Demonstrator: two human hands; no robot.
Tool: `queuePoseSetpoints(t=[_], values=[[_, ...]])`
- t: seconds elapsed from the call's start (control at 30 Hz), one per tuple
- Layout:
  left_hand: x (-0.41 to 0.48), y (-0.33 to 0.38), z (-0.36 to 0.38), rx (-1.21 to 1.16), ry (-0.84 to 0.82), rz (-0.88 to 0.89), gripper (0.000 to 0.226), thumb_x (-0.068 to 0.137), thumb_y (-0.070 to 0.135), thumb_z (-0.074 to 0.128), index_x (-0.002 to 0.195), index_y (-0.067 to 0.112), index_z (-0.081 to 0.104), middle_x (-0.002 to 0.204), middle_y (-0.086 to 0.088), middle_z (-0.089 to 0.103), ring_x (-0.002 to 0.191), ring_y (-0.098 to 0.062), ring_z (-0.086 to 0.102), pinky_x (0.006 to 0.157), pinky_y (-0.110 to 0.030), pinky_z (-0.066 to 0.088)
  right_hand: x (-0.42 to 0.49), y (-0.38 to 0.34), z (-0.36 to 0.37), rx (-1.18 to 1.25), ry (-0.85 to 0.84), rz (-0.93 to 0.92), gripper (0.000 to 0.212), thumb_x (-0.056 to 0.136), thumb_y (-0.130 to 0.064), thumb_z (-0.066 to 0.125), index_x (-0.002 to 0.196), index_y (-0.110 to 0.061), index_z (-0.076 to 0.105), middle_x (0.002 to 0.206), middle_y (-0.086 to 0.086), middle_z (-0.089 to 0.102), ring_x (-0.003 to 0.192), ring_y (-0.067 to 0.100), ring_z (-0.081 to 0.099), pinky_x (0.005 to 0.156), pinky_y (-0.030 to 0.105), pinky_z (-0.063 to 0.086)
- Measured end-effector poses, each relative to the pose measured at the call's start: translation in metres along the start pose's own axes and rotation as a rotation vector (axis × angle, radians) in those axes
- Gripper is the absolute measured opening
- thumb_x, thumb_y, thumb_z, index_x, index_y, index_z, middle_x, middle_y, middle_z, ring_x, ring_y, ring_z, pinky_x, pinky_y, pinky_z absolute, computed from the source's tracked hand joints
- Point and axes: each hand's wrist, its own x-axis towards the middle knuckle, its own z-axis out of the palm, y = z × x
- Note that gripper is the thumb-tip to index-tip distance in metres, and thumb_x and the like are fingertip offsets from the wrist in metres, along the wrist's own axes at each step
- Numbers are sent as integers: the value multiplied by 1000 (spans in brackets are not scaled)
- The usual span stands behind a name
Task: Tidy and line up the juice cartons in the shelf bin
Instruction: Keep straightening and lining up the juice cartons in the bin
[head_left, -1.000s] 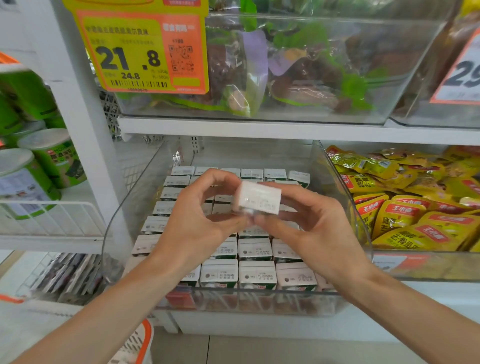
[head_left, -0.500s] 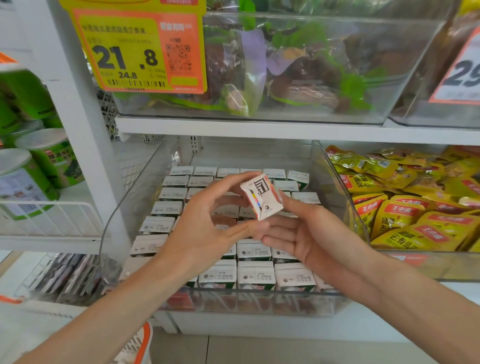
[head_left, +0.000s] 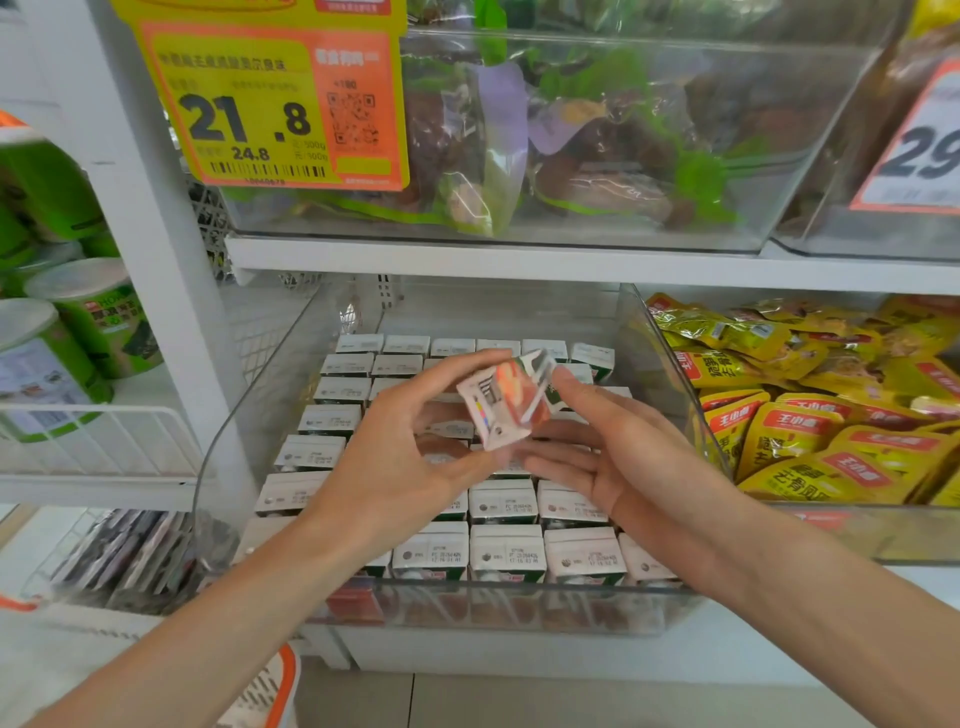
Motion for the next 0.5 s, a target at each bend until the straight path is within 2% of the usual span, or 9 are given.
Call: queuePoseSetpoints(t=[0.07,0.13,0.27,0.33,0.4,0.5], values=[[0,-2,1,18,-34,-24,75,82,2,86,135,48,61,123,23,70,108,-6,72,89,-22,59,1,-3,-2,-10,25,-59,45,95,-35,75,122,-2,65,108,25,78,96,30,80,75,27,65],[1,-3,5,36,-51,-36,78,81,-2,85,134,50,60,123,25,68,107,-4,72,88,-21,59,2,-7,-3,-85,38,-101,48,90,-36,79,122,-5,61,107,17,80,96,28,80,79,29,65],[5,-4,12,31,-26,-19,79,80,-1,86,129,55,60,117,29,67,100,-3,73,83,-18,59,7,-17,-2,-331,7,-183,48,85,-33,86,128,-25,67,118,9,77,97,21,80,83,31,65],[10,-7,15,43,-11,-18,80,81,0,86,130,56,57,117,29,66,101,-1,71,84,-18,58,11,-23,-3,-531,14,-289,46,86,-30,86,129,-29,68,117,4,75,96,15,79,80,28,65],[17,-13,17,89,0,-22,80,85,0,82,133,56,52,116,26,67,107,3,67,89,-19,57,19,-31,-10,-830,97,-477,49,85,-31,87,130,-31,66,112,-3,73,95,11,75,81,26,62],[33,-20,22,175,53,-26,65,94,3,73,139,45,52,118,26,65,108,8,62,96,-20,55,30,-42,-21,-1191,222,-675,58,85,-30,88,135,-32,60,125,-7,59,109,9,59,88,24,49]])
